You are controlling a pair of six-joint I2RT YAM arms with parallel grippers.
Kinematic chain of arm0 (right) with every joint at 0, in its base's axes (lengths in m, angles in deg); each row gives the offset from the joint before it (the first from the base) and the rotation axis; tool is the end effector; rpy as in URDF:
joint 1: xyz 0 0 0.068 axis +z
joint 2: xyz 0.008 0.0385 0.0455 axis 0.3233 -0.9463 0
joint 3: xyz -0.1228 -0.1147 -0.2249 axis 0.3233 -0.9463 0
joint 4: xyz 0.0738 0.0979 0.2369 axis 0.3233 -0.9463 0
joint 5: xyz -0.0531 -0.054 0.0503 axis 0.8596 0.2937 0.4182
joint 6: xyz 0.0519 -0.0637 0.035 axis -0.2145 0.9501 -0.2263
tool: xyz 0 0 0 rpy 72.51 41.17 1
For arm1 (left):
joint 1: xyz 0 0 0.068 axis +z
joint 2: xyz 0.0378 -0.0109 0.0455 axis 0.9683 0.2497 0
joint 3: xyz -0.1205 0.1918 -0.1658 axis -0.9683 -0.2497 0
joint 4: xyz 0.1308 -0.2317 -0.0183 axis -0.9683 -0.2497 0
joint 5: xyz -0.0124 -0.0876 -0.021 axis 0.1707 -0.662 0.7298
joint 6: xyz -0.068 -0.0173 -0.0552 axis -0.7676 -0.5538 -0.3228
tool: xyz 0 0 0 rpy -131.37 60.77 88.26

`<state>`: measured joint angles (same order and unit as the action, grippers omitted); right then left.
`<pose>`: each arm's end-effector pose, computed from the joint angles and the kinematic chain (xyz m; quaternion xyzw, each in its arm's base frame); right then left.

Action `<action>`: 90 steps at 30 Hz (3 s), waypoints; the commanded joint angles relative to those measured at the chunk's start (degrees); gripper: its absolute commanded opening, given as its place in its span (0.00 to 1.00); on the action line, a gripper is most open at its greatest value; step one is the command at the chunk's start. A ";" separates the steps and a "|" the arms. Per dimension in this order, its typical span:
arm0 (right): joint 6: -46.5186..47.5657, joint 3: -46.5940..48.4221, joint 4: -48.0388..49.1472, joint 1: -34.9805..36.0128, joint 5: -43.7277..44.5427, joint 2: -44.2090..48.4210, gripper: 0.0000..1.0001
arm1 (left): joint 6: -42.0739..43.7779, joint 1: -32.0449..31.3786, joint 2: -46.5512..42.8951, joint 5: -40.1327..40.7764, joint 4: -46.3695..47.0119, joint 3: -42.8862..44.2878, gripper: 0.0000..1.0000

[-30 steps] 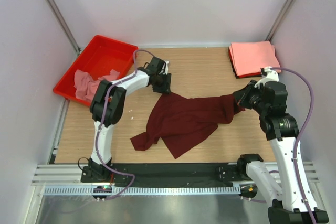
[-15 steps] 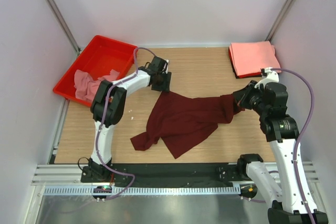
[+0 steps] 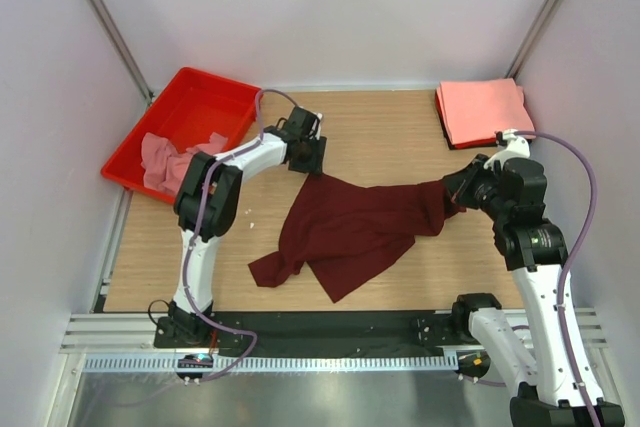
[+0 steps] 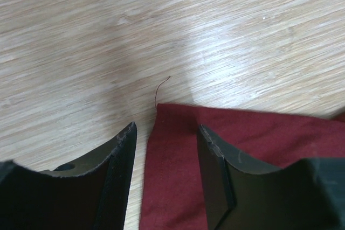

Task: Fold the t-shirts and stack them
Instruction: Flatten the tshirt out

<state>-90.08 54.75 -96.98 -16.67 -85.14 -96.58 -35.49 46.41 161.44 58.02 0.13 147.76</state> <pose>0.1863 0.0203 0.3381 0.1002 0.8314 0.1826 0.5152 0.4356 -0.2488 0.1327 0.0964 0.9527 -0.1453 0.2490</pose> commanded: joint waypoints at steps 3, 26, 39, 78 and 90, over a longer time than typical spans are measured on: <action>1.04 0.20 2.64 0.70 0.33 0.78 0.01 | 1.14 0.12 2.03 0.21 -0.36 2.21 0.47; 3.75 25.49 3.07 1.14 17.37 -12.74 0.01 | -2.55 -0.14 -31.79 20.68 -14.16 10.47 0.00; 13.25 49.34 12.29 1.14 19.14 -11.28 0.01 | -4.13 -0.14 -60.88 29.05 -13.72 15.57 0.00; 6.14 83.95 29.71 -8.44 5.88 -55.56 0.01 | -15.65 23.15 -25.12 6.98 -5.47 41.78 0.00; 13.60 65.34 20.94 -8.44 4.81 -28.17 0.01 | -15.46 23.15 -53.92 4.17 -1.50 14.38 0.00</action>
<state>-79.91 123.55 -74.23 -24.73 -81.29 -131.80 -50.88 69.12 112.99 63.98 -3.98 166.38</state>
